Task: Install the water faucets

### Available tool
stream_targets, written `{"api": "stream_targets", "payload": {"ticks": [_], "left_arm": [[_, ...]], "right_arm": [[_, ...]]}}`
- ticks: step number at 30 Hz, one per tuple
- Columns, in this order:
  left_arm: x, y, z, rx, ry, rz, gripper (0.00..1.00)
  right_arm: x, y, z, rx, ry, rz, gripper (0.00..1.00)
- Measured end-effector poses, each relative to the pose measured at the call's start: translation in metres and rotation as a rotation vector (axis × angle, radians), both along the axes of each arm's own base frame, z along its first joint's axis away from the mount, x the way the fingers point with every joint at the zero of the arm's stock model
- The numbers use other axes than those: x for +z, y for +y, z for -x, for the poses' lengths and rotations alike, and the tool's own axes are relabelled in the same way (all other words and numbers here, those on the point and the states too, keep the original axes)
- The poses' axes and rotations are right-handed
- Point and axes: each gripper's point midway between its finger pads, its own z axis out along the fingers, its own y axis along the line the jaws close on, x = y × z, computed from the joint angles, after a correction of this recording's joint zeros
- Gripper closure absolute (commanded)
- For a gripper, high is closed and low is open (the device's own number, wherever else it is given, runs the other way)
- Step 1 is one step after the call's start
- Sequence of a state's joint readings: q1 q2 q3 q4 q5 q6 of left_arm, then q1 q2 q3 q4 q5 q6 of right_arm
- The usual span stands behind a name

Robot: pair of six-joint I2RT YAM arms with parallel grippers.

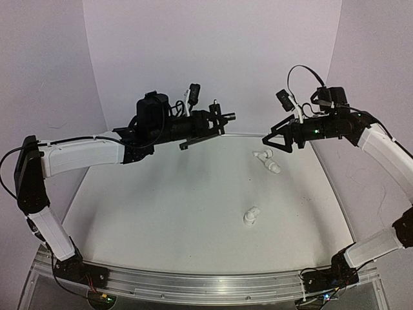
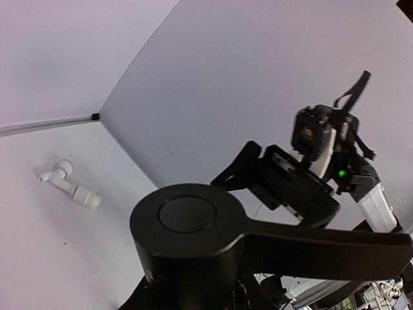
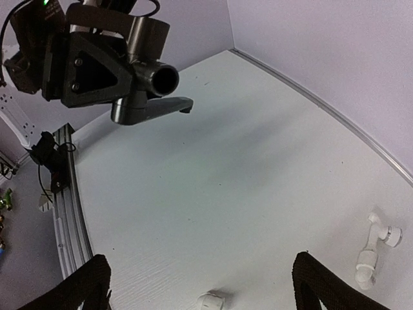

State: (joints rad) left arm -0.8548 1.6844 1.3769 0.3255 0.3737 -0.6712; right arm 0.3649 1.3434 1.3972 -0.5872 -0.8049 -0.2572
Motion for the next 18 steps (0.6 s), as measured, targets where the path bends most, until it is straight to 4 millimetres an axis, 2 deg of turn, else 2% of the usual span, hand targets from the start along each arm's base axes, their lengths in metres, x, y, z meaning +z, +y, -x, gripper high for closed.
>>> {"api": "stream_targets", "payload": {"ticks": [4,7,11,14,17,18], "left_arm": [[0.022,-0.009,0.029,-0.067,-0.079,0.072,1.00],[0.029,-0.011,0.043,-0.100,-0.100,0.126,1.00],[0.039,-0.008,0.044,-0.092,-0.069,0.213,1.00],[0.052,-0.006,0.041,-0.062,-0.031,0.293,1.00],[0.065,-0.003,0.039,-0.036,0.024,0.386,1.00],[0.069,-0.002,0.038,-0.031,0.040,0.414,1.00]], "right_arm": [[0.015,0.007,0.005,0.046,-0.007,-0.058,0.13],[0.025,0.011,0.010,0.084,-0.032,-0.090,0.13],[0.030,0.020,0.018,0.112,-0.068,-0.129,0.12],[0.028,0.034,0.028,0.134,-0.095,-0.133,0.13],[0.034,0.053,0.036,0.167,-0.157,-0.138,0.15],[0.035,0.055,0.037,0.169,-0.162,-0.139,0.16]]}}
